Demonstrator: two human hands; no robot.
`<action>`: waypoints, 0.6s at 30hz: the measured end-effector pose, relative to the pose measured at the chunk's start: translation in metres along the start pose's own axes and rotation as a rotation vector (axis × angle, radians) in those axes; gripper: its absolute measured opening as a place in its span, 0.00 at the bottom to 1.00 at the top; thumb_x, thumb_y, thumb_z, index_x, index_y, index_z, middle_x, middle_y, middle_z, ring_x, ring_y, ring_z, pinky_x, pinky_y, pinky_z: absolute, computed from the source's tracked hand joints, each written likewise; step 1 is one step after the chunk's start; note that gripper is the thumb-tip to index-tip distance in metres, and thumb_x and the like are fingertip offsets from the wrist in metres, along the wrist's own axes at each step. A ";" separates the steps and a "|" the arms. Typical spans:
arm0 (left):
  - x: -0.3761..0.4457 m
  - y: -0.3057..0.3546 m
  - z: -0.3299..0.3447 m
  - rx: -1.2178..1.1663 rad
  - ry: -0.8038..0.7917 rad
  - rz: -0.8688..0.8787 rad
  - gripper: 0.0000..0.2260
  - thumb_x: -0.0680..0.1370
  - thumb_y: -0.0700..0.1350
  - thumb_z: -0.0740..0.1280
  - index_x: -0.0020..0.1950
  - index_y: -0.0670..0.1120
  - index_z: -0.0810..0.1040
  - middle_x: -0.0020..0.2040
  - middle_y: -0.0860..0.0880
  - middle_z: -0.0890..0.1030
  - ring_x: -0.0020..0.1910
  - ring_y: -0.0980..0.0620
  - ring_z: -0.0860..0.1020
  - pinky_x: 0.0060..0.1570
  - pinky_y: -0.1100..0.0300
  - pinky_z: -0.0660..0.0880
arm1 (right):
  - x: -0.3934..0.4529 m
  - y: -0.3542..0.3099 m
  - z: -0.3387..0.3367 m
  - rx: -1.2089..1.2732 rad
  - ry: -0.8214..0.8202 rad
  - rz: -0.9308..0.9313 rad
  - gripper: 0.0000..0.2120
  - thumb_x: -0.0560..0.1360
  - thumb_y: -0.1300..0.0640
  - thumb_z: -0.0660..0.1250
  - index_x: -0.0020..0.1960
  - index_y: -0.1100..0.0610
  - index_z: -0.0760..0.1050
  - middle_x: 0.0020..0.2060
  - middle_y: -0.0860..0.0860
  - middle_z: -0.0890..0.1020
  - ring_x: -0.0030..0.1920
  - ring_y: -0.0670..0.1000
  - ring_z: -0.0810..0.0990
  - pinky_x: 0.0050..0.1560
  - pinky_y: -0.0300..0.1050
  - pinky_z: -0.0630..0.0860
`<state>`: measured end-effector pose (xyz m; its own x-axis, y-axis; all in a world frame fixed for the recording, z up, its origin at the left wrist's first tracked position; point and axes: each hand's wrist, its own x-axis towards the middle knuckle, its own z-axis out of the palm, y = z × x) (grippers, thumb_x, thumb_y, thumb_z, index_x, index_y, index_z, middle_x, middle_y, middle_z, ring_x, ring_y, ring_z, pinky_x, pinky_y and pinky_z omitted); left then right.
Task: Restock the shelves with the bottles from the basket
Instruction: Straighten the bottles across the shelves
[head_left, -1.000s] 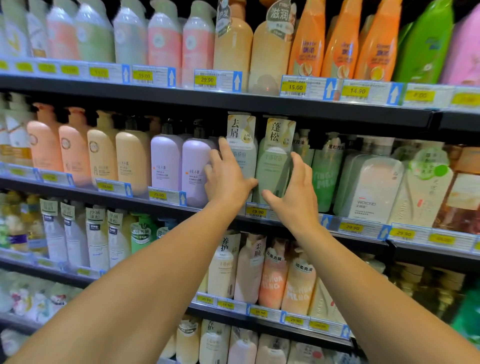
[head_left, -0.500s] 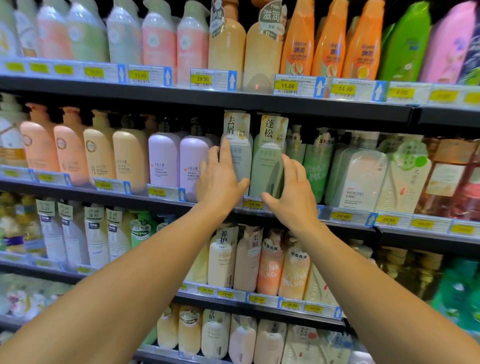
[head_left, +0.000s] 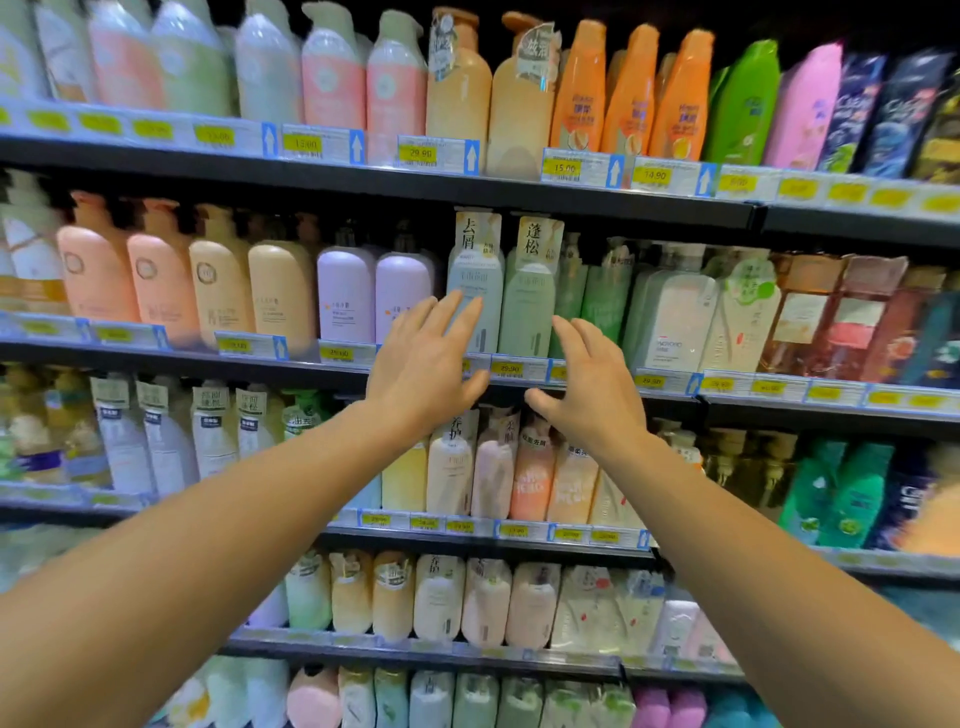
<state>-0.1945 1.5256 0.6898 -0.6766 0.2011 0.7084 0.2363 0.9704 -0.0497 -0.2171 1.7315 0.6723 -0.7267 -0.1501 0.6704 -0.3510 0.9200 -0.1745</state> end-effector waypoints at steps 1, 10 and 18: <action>-0.007 0.001 -0.004 0.001 -0.007 0.011 0.35 0.78 0.59 0.63 0.81 0.47 0.54 0.79 0.45 0.59 0.77 0.43 0.58 0.75 0.47 0.57 | -0.007 -0.003 -0.004 -0.019 -0.004 -0.004 0.42 0.74 0.42 0.71 0.80 0.50 0.52 0.78 0.50 0.58 0.77 0.53 0.55 0.75 0.49 0.58; -0.074 0.030 -0.035 -0.077 -0.080 0.087 0.35 0.78 0.60 0.63 0.80 0.47 0.57 0.78 0.44 0.61 0.76 0.43 0.60 0.75 0.47 0.56 | -0.091 -0.017 -0.043 -0.078 -0.063 -0.027 0.42 0.72 0.43 0.73 0.79 0.53 0.57 0.76 0.52 0.63 0.76 0.53 0.58 0.75 0.47 0.56; -0.134 0.098 -0.016 -0.216 -0.174 0.116 0.34 0.77 0.58 0.65 0.80 0.47 0.59 0.78 0.45 0.63 0.76 0.43 0.62 0.75 0.49 0.58 | -0.182 0.028 -0.061 -0.080 -0.212 0.045 0.41 0.73 0.43 0.72 0.79 0.53 0.57 0.77 0.52 0.61 0.77 0.53 0.57 0.76 0.49 0.56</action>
<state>-0.0696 1.5913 0.6011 -0.7416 0.3467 0.5743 0.4489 0.8926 0.0408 -0.0587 1.8067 0.5898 -0.8513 -0.1729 0.4954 -0.2733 0.9521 -0.1372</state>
